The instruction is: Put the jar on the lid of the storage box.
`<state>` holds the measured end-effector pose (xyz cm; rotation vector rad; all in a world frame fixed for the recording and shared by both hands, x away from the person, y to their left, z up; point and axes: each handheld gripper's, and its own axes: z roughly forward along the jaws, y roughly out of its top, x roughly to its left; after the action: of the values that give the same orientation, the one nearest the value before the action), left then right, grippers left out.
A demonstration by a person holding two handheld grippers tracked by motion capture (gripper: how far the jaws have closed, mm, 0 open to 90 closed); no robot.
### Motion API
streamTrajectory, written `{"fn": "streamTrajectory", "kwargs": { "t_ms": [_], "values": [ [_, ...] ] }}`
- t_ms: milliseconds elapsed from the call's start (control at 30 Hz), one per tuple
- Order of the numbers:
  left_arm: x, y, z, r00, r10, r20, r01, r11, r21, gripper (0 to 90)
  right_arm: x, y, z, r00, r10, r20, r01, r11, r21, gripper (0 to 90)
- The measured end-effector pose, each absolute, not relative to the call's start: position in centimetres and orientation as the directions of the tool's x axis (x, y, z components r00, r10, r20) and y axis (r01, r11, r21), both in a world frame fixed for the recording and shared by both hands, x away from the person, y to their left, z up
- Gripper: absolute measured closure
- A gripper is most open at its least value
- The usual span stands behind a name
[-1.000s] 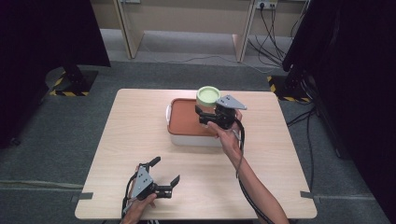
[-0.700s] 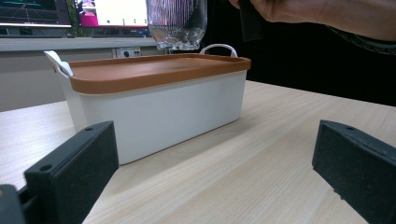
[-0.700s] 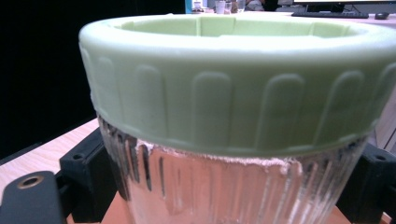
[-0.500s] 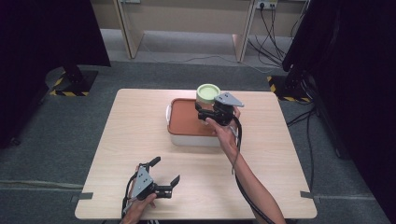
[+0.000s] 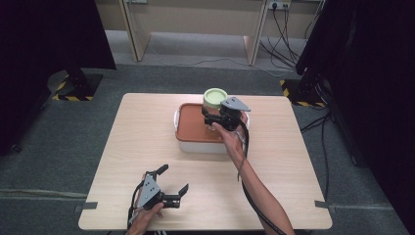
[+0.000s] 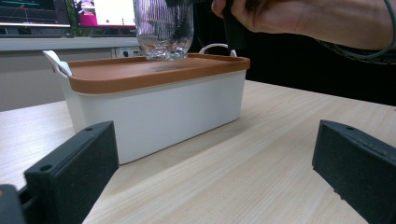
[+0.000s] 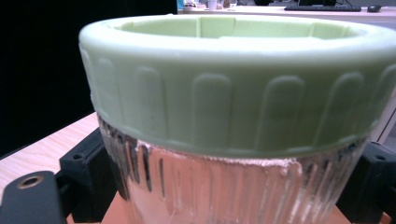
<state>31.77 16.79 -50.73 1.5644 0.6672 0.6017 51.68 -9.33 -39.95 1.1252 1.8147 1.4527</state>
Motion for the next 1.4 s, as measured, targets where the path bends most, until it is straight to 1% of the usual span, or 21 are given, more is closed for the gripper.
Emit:
{"fn": "streamTrajectory", "kwargs": {
  "t_ms": [1233,1400],
  "values": [
    [31.8,16.8,-50.7,0.692,0.722,-0.003,0.071,-0.064,0.995,0.0,53.1,-8.9,-41.3,-0.443,0.893,0.072,0.267,0.055,0.962,11.6],
    [31.8,16.8,-50.7,0.692,0.722,-0.004,0.07,-0.062,0.996,0.0,52.9,-8.7,-41.5,-0.45,0.892,0.045,0.249,0.076,0.966,11.5]
  ]
}}
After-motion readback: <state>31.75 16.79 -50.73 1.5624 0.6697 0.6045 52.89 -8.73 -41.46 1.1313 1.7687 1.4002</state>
